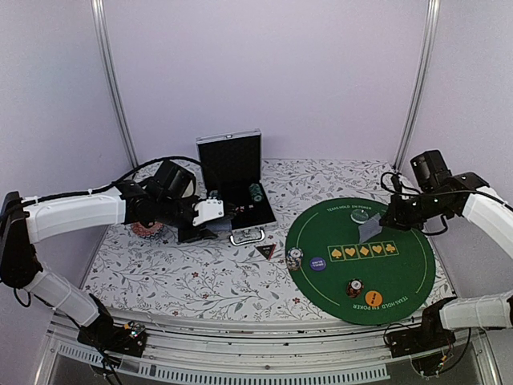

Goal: Distribute texas hold em gaming equipment
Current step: Distribute the poker card in the big blind area.

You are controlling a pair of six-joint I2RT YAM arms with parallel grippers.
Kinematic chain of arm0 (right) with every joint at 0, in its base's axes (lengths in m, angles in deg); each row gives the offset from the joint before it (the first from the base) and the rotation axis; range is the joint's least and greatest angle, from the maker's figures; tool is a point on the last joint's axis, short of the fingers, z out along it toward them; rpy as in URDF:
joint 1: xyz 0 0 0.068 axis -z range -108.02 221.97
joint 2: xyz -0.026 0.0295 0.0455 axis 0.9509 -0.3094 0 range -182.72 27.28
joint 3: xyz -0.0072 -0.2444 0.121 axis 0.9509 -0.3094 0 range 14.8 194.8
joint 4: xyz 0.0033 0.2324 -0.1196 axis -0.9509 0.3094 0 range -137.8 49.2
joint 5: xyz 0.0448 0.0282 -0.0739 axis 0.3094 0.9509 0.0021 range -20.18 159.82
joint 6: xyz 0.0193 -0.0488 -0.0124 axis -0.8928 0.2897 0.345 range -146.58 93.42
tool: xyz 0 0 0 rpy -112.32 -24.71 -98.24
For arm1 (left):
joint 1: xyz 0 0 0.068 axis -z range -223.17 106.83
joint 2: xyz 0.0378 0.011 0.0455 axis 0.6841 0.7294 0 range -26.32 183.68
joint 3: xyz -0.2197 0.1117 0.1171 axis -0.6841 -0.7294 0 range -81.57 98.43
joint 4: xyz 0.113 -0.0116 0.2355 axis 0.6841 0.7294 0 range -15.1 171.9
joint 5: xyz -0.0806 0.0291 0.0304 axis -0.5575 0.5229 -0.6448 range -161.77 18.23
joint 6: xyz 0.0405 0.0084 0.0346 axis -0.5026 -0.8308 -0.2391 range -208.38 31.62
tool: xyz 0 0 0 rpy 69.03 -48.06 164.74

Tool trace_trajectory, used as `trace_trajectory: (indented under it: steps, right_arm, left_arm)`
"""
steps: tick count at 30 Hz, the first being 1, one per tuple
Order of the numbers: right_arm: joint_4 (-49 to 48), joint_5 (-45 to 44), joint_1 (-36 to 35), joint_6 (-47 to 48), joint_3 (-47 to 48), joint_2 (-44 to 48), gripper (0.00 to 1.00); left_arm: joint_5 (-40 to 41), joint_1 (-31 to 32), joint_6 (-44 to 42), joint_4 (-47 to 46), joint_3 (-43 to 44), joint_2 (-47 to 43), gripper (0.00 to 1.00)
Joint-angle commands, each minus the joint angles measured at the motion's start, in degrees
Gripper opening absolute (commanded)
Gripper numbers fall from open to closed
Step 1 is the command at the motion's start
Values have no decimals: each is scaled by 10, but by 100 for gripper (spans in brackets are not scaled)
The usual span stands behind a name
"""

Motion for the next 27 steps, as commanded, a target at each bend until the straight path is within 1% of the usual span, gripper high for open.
trace_trajectory:
  steps: [1, 3, 5, 10, 15, 19, 22, 24, 27]
  right_arm:
    - [93, -123, 4, -113, -34, 84, 2]
    - [90, -163, 3, -155, -62, 127, 2]
    - [73, -169, 3, -202, -96, 157, 2]
    - [45, -176, 3, -293, -171, 195, 2]
    - [80, -221, 4, -396, -206, 249, 2]
    - [93, -228, 3, -443, -227, 256, 2]
    - [91, -244, 4, -460, -225, 247, 2]
    - [81, -253, 4, -471, -227, 244, 1]
    - [46, -239, 4, -491, -242, 238, 1]
  left_arm:
    - [-3, 9, 1, -8, -7, -5, 48]
    - [-10, 9, 1, -8, -8, -7, 48]
    - [-13, 9, 1, -8, -6, -7, 48]
    - [-13, 9, 1, -8, -2, -11, 48]
    - [-19, 9, 1, -8, -3, -15, 48]
    - [-23, 9, 0, -9, -3, -14, 48]
    - [-21, 9, 1, -9, -2, -13, 48]
    - [-23, 9, 2, -9, -2, -13, 48]
    - [-22, 9, 1, -9, -2, -12, 48]
